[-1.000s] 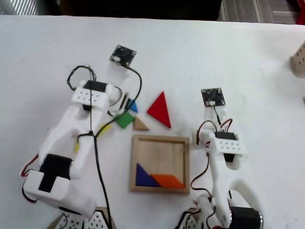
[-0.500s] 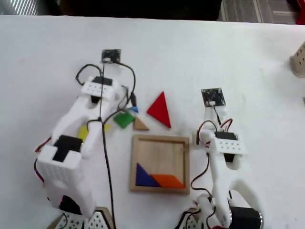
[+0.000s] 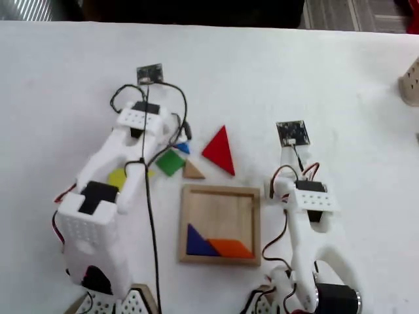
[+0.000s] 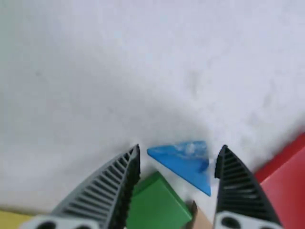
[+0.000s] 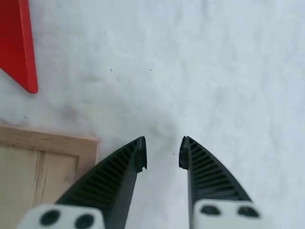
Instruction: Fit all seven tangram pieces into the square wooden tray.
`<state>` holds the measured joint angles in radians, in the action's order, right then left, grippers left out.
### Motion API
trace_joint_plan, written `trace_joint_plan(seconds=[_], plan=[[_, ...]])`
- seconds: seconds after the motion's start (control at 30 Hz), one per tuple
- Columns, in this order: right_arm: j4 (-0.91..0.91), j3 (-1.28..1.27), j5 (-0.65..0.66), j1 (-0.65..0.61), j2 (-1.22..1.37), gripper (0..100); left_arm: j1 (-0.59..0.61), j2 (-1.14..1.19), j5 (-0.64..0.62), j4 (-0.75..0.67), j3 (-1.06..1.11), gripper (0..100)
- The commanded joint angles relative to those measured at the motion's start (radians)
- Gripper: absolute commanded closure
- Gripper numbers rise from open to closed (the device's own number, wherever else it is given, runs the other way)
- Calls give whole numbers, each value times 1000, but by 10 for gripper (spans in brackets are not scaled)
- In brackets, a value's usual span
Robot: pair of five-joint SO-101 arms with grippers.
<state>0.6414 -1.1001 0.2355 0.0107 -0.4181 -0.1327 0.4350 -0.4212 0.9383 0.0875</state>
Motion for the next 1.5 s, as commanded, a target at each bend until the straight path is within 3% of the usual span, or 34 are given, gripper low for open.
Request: trace_joint_plan(seconds=[0.0, 0.13, 0.47, 0.8, 0.9, 1.03, 1.47], plan=[[5, 40, 12, 2, -12, 878, -58, -7, -123, 72, -54, 740], [5, 40, 12, -13, -12, 878, -73, -7, -187, 92, -52, 740], [5, 40, 12, -13, -12, 878, -42, 25, -189, -6, -83, 740], [7, 40, 12, -13, -12, 878, -36, 283, -181, 284, -485, 740], [7, 40, 12, -12, -12, 878, -39, 312, -110, 319, -537, 797], [7, 40, 12, -12, -12, 878, -53, 312, -58, 322, -542, 985], [7, 41, 12, -12, -12, 878, -53, 292, -26, 373, -563, 978]])
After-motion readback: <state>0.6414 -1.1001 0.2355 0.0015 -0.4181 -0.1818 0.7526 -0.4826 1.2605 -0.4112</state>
